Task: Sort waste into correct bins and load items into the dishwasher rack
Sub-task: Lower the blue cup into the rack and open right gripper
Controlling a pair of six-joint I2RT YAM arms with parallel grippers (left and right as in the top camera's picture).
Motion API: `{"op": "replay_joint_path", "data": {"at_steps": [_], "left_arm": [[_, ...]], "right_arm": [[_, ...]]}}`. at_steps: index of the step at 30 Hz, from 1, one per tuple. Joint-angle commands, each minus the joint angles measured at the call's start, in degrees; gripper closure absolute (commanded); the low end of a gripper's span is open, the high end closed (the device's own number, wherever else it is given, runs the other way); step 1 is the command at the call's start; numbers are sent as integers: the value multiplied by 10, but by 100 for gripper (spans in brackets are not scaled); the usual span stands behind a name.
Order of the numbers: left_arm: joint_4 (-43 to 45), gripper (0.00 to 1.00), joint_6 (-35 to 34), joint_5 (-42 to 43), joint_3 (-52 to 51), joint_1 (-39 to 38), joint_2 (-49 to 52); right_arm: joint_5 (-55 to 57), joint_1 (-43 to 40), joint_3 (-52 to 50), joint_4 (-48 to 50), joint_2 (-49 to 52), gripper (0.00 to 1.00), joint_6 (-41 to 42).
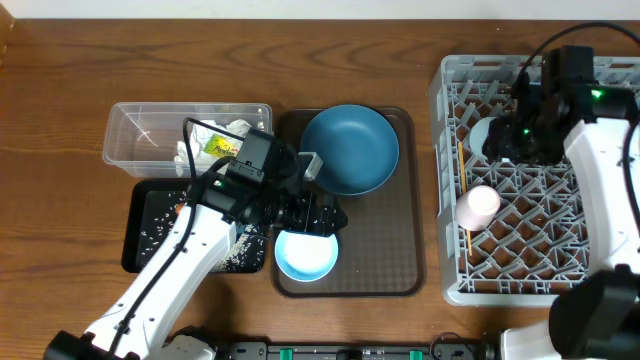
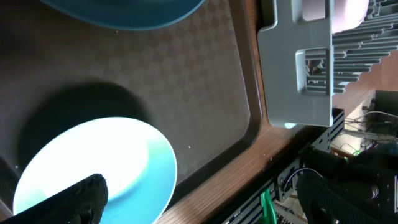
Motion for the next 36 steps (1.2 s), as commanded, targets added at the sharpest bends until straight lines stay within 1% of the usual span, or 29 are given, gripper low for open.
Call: {"op": "replay_joint_path", "data": {"at_steps": [1,5,7,8,10,11,12,13,14,24,29,31,32,34,36], "left_arm": [[-2,0,7,-7,-5,2,1],[-2,0,7,-7,-5,2,1],[-2,0,7,-7,-5,2,1],[-2,1,7,-7,-5,2,1],[-2,0,7,-7,-5,2,1],[-2,1,7,-7,-5,2,1],[-2,1,7,-7,-5,2,1],[-2,1,7,-7,-5,2,1],[-2,0,7,-7,-5,2,1],[-2,1,7,-7,-5,2,1],[-2,1,7,-7,-5,2,1],[-2,1,7,-7,-5,2,1],[-2,1,7,-7,-5,2,1],[-2,1,7,-7,-5,2,1],[-2,1,7,-7,-5,2,1]], "right_arm": [[5,1,9,6,23,86,7],[5,6,9,14,48,84,7],[5,6,9,15,56,79,7],[5,6,9,15,58,72,7],[5,6,9,15,58,53,7],[5,6,9,15,57,39,7],[5,6,9,14,56,21,8],[5,6,9,13,55,8,8],[5,6,11,11,54,1,8],[5,6,42,-21,17,1,8],[6,6,50,-35,-14,5,8],[6,6,50,-37,-22,11,8],[6,6,50,-36,-24,19,8],[13,6,50,-33,-24,44,8],[32,5,46,-30,-22,84,9]]}}
